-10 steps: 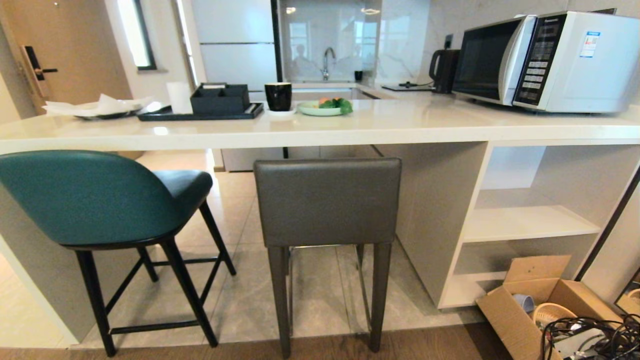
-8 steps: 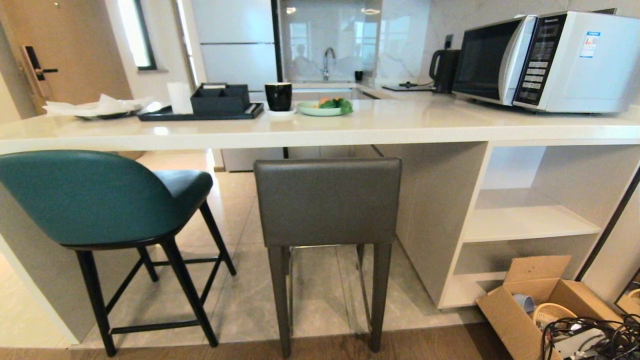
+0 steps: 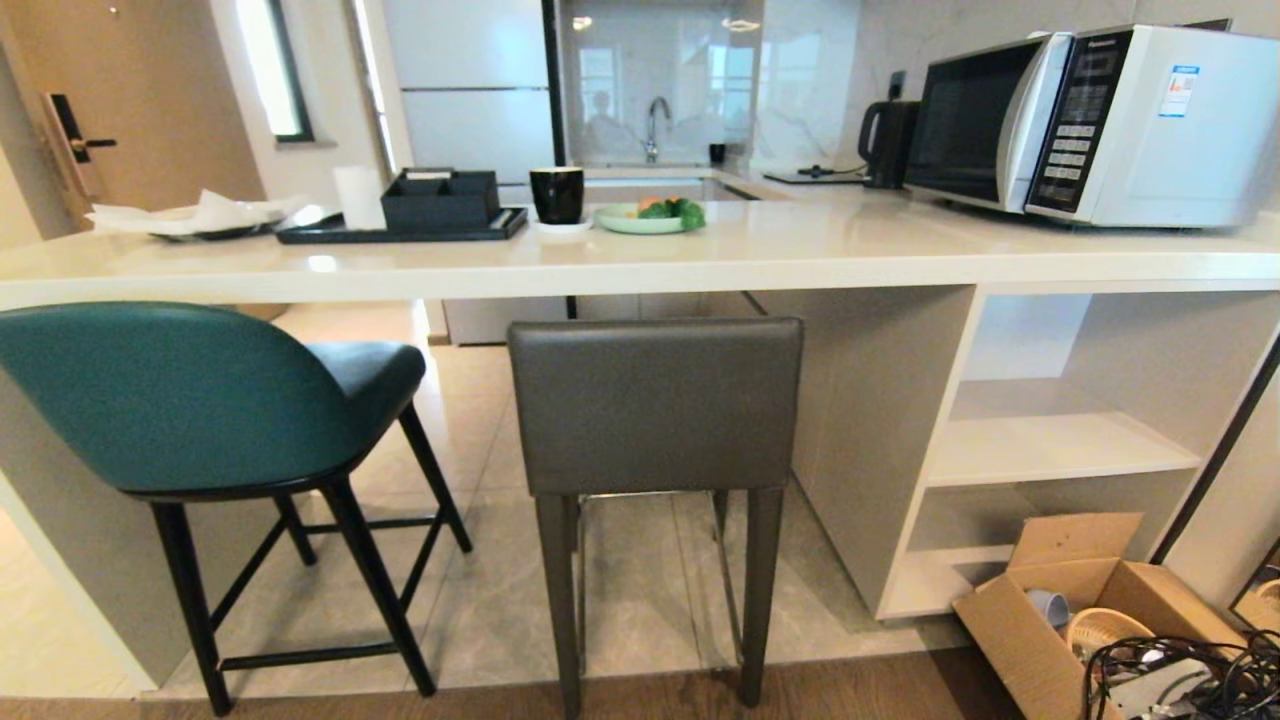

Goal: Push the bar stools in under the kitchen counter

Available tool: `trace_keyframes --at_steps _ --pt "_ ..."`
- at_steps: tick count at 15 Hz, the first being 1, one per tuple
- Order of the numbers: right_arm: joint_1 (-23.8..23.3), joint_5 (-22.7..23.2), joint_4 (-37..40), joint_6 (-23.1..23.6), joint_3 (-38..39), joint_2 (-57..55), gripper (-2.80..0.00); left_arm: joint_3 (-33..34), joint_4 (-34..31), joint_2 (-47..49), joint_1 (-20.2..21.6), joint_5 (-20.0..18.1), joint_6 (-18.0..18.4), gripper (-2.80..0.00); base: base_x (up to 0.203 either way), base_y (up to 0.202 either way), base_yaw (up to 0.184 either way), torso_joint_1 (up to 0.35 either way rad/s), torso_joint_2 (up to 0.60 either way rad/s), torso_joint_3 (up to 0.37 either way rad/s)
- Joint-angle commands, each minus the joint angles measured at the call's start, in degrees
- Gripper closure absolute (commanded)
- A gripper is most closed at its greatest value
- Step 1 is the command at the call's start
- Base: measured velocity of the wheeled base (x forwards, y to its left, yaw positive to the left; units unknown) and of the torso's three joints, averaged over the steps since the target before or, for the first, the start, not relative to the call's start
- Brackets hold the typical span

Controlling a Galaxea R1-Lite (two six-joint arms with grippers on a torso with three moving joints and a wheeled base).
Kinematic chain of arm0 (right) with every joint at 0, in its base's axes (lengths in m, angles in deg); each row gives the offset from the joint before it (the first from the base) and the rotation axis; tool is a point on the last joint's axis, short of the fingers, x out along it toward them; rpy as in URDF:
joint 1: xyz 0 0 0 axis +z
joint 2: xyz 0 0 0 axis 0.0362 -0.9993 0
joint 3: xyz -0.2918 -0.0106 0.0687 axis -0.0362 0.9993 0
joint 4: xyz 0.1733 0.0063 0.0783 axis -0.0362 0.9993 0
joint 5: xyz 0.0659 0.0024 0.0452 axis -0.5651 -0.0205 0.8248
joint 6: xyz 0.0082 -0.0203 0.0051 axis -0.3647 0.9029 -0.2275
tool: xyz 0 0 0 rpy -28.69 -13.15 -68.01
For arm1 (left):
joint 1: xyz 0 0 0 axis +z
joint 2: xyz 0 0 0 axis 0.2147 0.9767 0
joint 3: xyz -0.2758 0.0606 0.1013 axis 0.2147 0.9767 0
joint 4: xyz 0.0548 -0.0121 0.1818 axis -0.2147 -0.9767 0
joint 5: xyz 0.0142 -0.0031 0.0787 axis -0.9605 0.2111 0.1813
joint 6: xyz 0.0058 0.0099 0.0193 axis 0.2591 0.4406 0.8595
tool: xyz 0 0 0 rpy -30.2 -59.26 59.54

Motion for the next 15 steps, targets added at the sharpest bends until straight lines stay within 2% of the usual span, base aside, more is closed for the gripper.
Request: trace_keyframes --at_steps 1,15 --pt "0.00 0.00 0.00 0.00 0.00 -0.05 0.00 0.00 0.00 0.07 0.01 0.04 -0.03 0.00 0.090 0.000 0.000 0.002 0.00 0.010" --pt "0.00 0.00 0.00 0.00 0.00 -0.05 0.00 0.00 0.00 0.07 0.01 0.04 -0.11 0.00 0.194 0.000 0.001 0.002 0.00 0.001"
